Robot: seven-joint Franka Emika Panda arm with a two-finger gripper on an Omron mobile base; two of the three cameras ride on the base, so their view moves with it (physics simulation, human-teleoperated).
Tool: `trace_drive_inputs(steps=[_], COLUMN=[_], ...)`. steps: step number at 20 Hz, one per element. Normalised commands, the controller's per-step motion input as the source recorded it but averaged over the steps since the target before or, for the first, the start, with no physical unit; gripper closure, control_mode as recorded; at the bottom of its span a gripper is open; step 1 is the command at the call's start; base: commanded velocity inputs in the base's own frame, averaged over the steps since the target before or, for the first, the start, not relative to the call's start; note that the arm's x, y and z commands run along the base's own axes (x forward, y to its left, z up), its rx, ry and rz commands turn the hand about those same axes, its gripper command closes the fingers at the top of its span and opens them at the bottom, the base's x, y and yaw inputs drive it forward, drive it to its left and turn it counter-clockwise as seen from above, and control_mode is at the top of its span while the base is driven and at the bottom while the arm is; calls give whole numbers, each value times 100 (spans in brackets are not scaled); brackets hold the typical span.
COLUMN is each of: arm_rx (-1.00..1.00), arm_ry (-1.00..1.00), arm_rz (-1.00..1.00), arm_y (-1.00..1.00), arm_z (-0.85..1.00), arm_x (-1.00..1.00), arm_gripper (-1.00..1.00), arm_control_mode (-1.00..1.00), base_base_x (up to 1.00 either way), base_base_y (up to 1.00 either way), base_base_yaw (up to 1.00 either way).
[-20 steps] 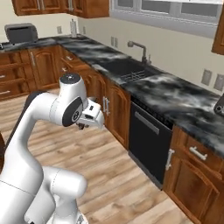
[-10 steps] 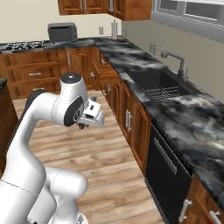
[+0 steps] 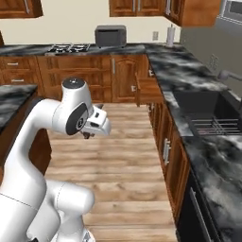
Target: Pick up the metallic utensils from the counter and place them in the open drawer. Make sure not to pick up any wooden utensils.
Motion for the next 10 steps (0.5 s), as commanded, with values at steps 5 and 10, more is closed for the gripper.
trace_drive_inputs(steps=[5,10], arm_rx=[0,0], arm_ry=[0,0], arm_rz=[0,0], arm_y=[0,0], arm_z=[0,0], arm_x=[0,0], arm_gripper=[100,100], arm_control_mode=[100,100], base_base_x=[85,89], base_base_y=[-78,-39], base_base_yaw=[39,19])
